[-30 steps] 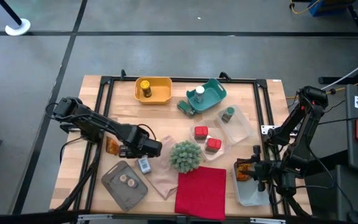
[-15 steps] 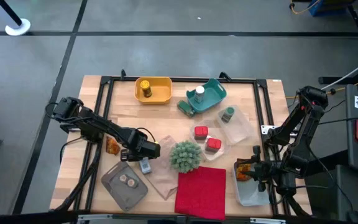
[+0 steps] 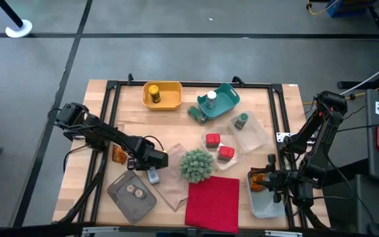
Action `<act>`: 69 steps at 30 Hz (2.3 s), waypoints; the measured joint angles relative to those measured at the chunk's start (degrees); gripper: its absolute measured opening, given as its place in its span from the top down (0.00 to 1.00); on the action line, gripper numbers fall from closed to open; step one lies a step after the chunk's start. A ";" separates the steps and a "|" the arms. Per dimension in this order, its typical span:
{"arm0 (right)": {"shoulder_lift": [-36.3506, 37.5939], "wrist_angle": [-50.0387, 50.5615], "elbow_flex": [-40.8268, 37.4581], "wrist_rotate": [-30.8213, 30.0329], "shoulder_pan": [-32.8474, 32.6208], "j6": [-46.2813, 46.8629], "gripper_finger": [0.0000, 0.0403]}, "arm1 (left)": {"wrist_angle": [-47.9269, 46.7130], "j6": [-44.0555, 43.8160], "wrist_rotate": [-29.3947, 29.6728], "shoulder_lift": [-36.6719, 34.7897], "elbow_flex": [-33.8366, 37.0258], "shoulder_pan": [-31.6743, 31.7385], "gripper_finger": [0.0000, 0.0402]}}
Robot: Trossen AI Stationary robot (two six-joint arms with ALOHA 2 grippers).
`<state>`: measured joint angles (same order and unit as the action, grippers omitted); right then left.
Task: Sort spices by type
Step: Put the white seasoning bottle into the green bin
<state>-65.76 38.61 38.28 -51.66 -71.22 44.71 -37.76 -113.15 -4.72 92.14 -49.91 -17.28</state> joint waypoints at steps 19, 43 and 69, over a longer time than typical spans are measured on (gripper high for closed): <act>0.00 0.00 0.00 -2.78 0.00 -0.04 0.61 | 13.55 13.11 4.30 0.00 0.00 0.13 0.53; 0.00 -1.65 0.00 -8.66 0.43 0.02 0.61 | 26.08 42.16 15.37 -12.54 -0.02 6.95 0.53; 12.39 -14.19 0.00 -6.86 41.92 -18.04 0.61 | 44.48 82.54 14.11 -12.68 -0.04 21.92 0.51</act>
<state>-53.36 24.42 38.28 -58.52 -29.30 26.67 6.72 -30.61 9.39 79.46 -49.95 4.65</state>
